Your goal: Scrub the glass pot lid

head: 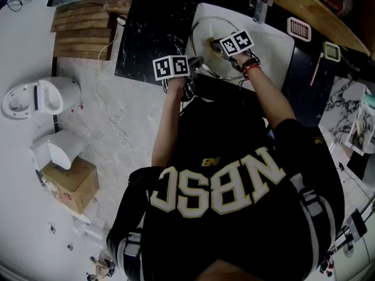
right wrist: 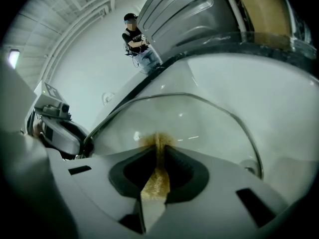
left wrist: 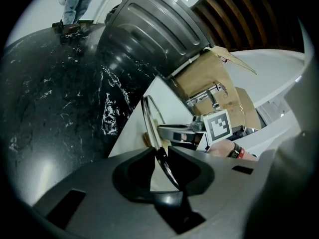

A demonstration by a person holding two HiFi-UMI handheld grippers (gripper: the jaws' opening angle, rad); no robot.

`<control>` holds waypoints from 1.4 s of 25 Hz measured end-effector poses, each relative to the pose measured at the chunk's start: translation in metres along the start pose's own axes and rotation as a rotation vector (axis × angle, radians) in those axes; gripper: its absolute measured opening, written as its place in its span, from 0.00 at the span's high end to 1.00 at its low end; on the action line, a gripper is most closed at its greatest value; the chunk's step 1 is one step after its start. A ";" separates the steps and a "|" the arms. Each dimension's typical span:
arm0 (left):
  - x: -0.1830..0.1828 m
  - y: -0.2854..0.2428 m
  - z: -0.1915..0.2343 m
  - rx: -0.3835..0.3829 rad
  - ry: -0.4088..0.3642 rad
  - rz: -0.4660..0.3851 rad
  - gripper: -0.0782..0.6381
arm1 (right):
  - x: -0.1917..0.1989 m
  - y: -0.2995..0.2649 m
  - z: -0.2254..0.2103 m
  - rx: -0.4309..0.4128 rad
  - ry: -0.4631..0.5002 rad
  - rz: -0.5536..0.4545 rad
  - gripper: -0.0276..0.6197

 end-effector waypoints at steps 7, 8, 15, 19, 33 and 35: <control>0.001 0.000 0.000 -0.005 -0.002 0.004 0.76 | -0.007 -0.002 -0.034 0.063 -0.034 -0.084 0.85; 0.001 0.000 -0.001 -0.008 -0.005 0.006 0.76 | -0.007 -0.002 -0.038 0.093 -0.031 -0.084 0.85; 0.002 -0.001 -0.002 -0.025 -0.016 0.008 0.75 | -0.011 0.002 -0.057 0.226 -0.011 -0.016 0.85; 0.003 -0.002 -0.003 -0.030 -0.022 0.006 0.75 | 0.000 0.011 -0.071 0.320 -0.017 0.017 0.85; 0.003 -0.001 -0.001 -0.022 -0.031 0.003 0.75 | 0.063 0.050 -0.066 0.331 -0.069 0.285 0.86; 0.002 -0.001 -0.002 -0.022 -0.032 0.005 0.75 | 0.070 0.053 -0.056 0.300 -0.068 0.309 0.86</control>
Point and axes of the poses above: the fingertips, and each gripper's own axes: y backward along the fingers, z to its left, x out of its underside, the point moved 10 cm from there along y, backward along the fingers, and after that the axes turned 8 degrees about -x, right-handed, at the moved point
